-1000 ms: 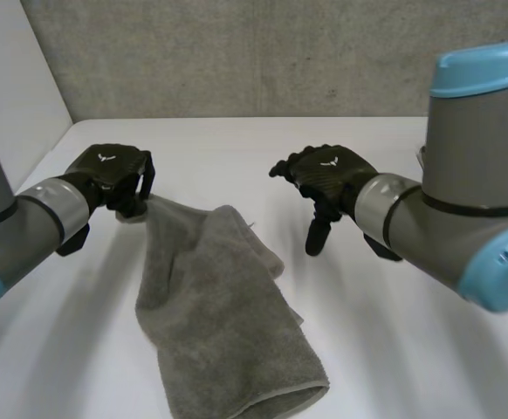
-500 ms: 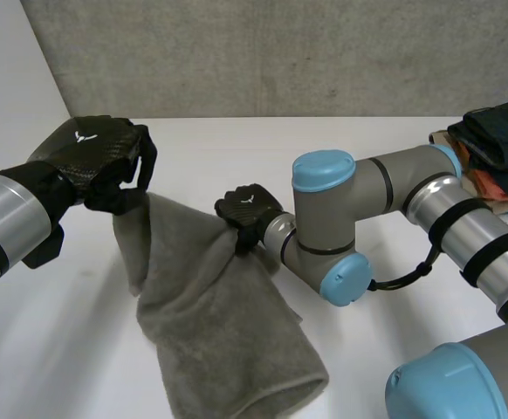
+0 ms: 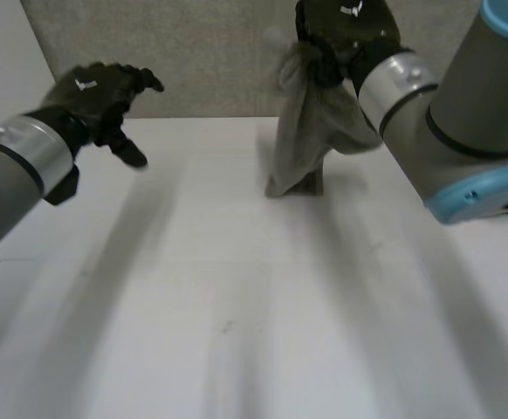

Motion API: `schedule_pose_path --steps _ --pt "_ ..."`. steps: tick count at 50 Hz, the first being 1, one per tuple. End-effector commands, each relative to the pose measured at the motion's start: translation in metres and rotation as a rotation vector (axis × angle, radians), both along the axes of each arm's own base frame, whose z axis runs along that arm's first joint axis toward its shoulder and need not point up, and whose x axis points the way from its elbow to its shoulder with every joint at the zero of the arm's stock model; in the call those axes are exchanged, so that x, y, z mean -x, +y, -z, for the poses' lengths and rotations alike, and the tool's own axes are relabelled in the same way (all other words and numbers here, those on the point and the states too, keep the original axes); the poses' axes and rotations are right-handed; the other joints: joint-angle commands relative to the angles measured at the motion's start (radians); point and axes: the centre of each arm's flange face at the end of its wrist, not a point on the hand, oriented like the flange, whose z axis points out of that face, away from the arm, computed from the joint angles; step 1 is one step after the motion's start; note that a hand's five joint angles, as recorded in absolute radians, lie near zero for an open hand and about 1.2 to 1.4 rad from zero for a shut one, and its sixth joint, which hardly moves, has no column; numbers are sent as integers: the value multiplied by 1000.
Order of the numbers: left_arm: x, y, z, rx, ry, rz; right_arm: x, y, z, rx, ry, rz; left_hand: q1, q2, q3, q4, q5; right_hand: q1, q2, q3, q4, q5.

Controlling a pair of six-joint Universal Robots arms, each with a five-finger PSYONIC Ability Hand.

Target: Fold the laundry.

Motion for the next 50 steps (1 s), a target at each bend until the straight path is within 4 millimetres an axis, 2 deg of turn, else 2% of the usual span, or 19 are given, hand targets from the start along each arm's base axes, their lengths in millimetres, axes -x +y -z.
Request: schedule_pose_path --steps 1,5,10,13,21,29,32,39,42,46,47,48,49,50 --pt "2 -14 54 -202 62 -59 0 10 27 -25 67 -19 -152 -248 -251 -237 -239 301 225 217 202 254" --pt "3 -21 85 -322 114 -78 1 9 43 -47 116 -16 -152 -248 -251 -237 -239 301 225 217 202 254" --pt "6 -30 103 -364 158 -56 3 14 52 -83 152 -24 -152 -248 -251 -237 -239 301 225 217 202 254" --pt "9 -32 106 -378 185 -27 4 18 57 -109 170 -44 -152 -248 -251 -237 -239 301 225 217 202 254" --pt "23 -27 103 -387 219 72 5 35 55 -133 185 -118 -152 -248 -251 -237 -239 301 225 217 202 254" --pt "34 -38 89 -275 250 123 8 59 37 -111 202 -260 -152 -248 -251 -237 -239 301 225 217 202 254" --pt "41 -37 91 -282 250 161 8 64 31 -103 196 -277 -152 -248 -251 -237 -239 301 225 217 202 254" --pt "61 -21 115 -376 212 259 10 74 20 -92 183 -275 -152 -248 -251 -237 -239 301 225 217 202 254" --pt "68 -20 120 -388 208 269 12 80 18 -112 185 -285 -70 -165 -169 -154 -156 301 225 217 202 254" --pt "76 -18 117 -396 214 303 13 84 22 -130 198 -284 502 406 403 417 415 301 225 217 202 254" --pt "77 -17 113 -394 212 310 14 81 26 -134 206 -275 817 721 718 732 731 301 225 217 202 254" --pt "77 -17 110 -391 211 307 14 79 27 -132 210 -266 971 876 872 887 885 301 225 217 202 254" --pt "76 -18 106 -383 211 302 16 76 27 -126 214 -253 1068 973 969 984 982 301 225 217 202 254" --pt "75 -19 103 -373 212 293 18 71 28 -120 219 -234 1069 974 970 985 983 301 225 217 202 254"
